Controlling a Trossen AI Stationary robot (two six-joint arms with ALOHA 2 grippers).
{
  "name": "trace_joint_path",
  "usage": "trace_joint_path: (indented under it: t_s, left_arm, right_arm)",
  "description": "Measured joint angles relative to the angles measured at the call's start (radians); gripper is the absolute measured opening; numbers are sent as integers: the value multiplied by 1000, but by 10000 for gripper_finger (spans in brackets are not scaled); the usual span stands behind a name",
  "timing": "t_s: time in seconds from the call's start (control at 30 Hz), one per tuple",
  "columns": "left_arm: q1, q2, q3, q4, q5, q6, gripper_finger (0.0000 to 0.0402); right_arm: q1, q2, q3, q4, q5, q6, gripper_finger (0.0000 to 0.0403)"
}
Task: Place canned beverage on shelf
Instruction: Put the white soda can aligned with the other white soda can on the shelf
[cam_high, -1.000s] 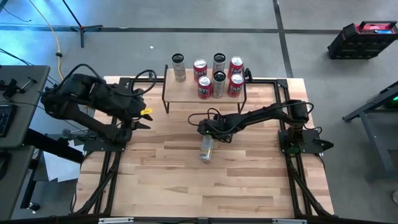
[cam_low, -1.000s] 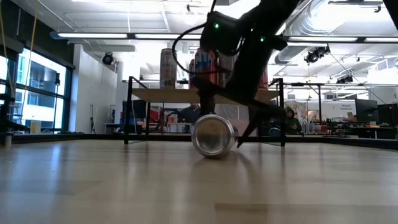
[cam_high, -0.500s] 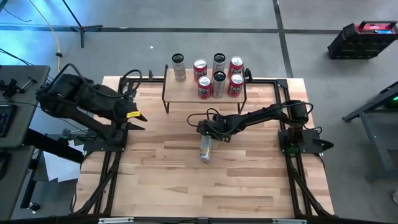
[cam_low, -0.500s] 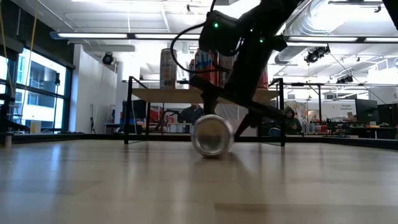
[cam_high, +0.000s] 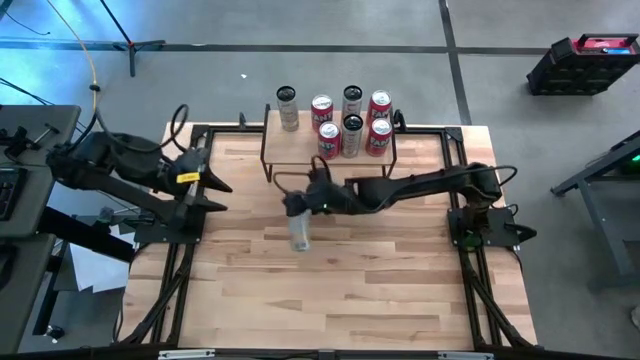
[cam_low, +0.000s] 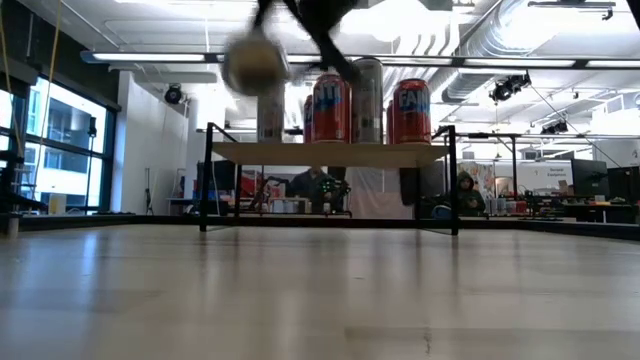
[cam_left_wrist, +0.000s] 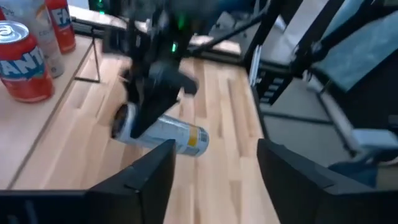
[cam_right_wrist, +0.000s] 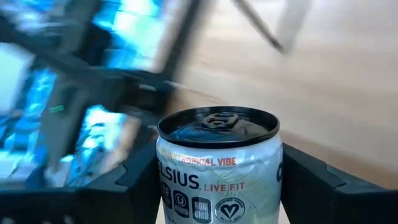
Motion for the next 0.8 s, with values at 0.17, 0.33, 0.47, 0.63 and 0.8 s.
trace_joint_path:
  t_s: [0.17,0.33,0.47,0.63,0.8]
  left_arm:
    - [0,-57,-52,116,2,-26,257]
    - [0,-94,-123,340,25,-29,290]
    - [0,-86,-212,496,89,-43,307]
    - [8,-61,-289,669,135,-42,312]
    - [60,-28,-304,805,195,-22,312]
  right_arm:
    - [0,-3,234,8,9,-319,240]
    - [0,-4,417,28,-24,-589,240]
    - [8,-3,503,71,-109,-740,240]
    - [22,-3,572,131,-233,-844,240]
    - [29,-4,593,180,-312,-903,240]
